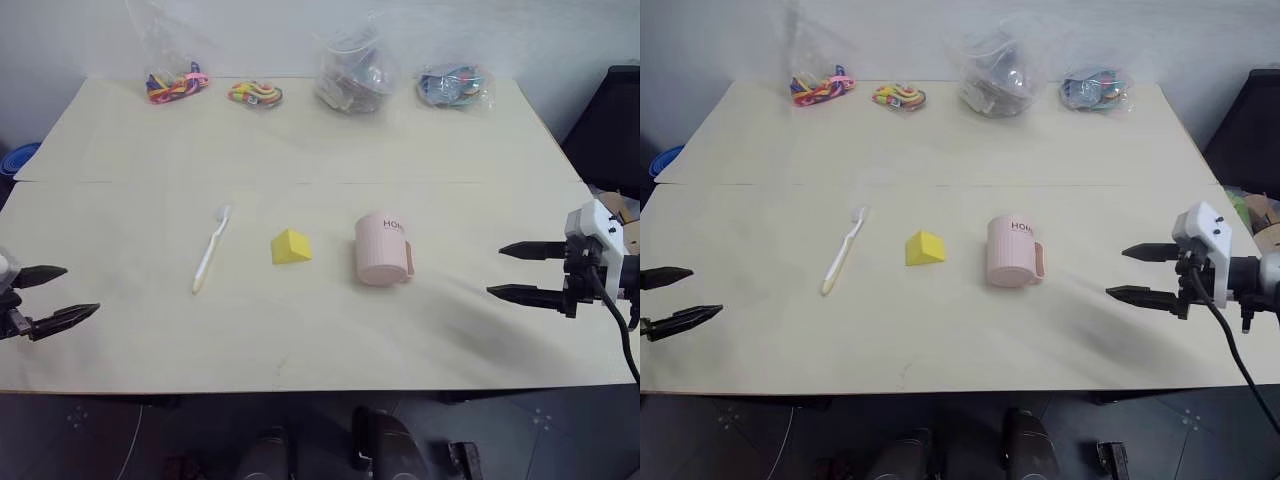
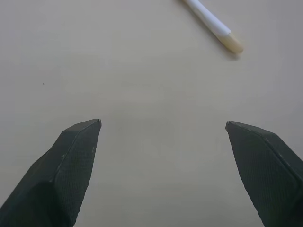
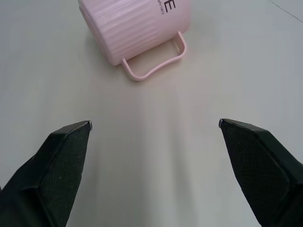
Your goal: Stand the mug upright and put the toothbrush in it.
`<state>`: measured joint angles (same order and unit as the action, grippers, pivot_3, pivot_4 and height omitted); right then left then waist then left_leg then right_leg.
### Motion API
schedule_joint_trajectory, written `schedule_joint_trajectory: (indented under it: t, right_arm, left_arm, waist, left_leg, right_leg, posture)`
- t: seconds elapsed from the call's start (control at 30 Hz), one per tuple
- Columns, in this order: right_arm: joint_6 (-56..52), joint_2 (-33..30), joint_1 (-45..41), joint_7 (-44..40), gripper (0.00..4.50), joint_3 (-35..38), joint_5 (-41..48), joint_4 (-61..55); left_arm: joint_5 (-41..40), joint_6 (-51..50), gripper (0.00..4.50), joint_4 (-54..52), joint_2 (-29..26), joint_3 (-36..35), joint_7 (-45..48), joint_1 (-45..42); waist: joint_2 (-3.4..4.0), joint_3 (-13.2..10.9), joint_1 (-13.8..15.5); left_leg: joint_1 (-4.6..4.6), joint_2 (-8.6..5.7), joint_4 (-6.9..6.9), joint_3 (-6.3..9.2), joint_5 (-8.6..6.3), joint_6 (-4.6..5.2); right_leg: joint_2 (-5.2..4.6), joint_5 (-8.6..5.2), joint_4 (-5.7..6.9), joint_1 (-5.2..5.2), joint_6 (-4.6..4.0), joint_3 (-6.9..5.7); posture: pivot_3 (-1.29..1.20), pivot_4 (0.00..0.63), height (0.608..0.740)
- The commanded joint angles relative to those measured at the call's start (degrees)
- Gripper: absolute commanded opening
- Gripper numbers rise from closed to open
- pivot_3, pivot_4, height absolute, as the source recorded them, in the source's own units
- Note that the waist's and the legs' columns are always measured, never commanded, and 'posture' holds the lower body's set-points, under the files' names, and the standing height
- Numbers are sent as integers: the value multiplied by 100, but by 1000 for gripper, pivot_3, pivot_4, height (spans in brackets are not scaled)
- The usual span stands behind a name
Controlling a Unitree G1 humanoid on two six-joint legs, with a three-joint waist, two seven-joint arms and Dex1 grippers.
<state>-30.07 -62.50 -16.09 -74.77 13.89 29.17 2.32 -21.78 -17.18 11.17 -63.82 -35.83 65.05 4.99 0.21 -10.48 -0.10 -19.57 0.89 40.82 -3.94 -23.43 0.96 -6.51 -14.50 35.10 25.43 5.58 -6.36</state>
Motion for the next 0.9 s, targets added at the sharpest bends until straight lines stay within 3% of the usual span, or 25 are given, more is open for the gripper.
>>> schedule_joint_trajectory:
  t: [0.03, 0.43, 0.6, 0.8, 0.9]
  right_arm:
    - [-106, -28, -24, -12, 4500, 195, 164, -120]
    - [-223, -28, -56, 47, 4500, 192, 263, -154]
    - [-879, -72, -86, -19, 4500, 267, 755, -554]
    - [-1761, -3, -217, 347, 4500, 671, 1795, -1688]
    - [-2156, 7, -230, 601, 4500, 894, 2424, -2419]
  left_arm:
    - [-86, -141, 4474, -193, -21, -53, -63, -120]
    - [-186, -345, 4474, -329, 34, 41, -140, -340]
    - [-673, -970, 4474, -925, 265, 444, -273, -980]
    - [-839, -1326, 4474, -1473, 715, 1883, -162, -2454]
    - [-459, -1121, 4474, -1039, 1140, 2890, 86, -3532]
  waist:
    - [0, 0, -3]
    - [0, 0, -3]
    - [0, 0, 27]
    - [0, 0, 67]
    - [-2, 1, 129]
  left_leg:
    - [0, 0, 0, 0, 0, 0]
    - [0, -1, 1, -1, 0, 0]
    - [-5, -2, 11, 3, 0, 0]
    - [-7, -9, 18, 6, 0, 0]
    - [-8, -26, 25, 4, 0, 0]
  right_leg:
    - [0, 0, 0, 0, 0, 0]
    - [1, 0, 1, 0, 0, 0]
    - [-2, 1, 7, -1, 1, -1]
    - [-2, 1, 15, 0, 2, -1]
    - [2, 2, 18, -1, 3, -2]
  posture:
    - [0, 150, 740]
    - [0, 150, 740]
    - [0, 150, 740]
    - [0, 150, 740]
    - [0, 150, 740]
